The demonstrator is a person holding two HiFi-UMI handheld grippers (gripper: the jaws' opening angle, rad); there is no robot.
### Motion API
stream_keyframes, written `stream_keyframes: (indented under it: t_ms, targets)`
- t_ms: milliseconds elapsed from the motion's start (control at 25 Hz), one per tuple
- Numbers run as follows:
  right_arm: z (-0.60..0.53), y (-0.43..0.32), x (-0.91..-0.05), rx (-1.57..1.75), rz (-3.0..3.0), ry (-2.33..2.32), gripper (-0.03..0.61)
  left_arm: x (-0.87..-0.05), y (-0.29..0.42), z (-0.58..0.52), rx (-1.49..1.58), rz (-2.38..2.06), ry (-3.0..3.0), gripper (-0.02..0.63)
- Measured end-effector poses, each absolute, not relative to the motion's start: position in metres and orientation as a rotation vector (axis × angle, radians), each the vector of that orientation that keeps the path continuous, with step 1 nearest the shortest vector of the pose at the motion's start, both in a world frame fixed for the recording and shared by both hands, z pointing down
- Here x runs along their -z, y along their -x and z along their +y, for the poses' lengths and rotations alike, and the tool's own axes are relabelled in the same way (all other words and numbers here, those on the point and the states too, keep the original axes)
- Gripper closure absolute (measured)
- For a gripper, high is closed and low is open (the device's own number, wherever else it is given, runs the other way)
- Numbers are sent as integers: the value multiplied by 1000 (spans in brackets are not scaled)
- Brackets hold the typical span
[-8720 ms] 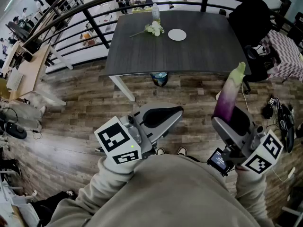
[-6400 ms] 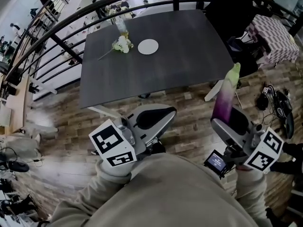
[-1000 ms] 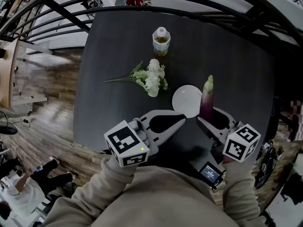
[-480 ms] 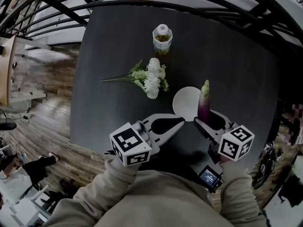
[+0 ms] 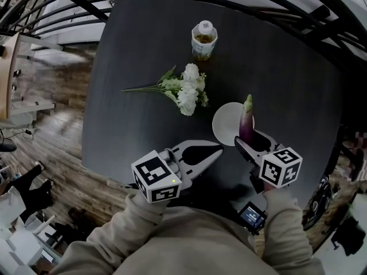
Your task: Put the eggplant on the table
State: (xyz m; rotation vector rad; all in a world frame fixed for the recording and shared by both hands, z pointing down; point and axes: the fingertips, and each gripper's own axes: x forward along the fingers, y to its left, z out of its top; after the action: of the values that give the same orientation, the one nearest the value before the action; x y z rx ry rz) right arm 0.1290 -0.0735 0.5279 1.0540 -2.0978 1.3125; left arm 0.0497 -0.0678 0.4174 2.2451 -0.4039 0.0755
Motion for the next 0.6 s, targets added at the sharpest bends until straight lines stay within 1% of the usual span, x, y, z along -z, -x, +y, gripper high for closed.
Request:
stream_keyframes:
  t_ms: [600]
  targets:
    - [-71,-124,-574,-1299,-2010,-1035,328,-436,-29,-56,-89,-455,-2206,609]
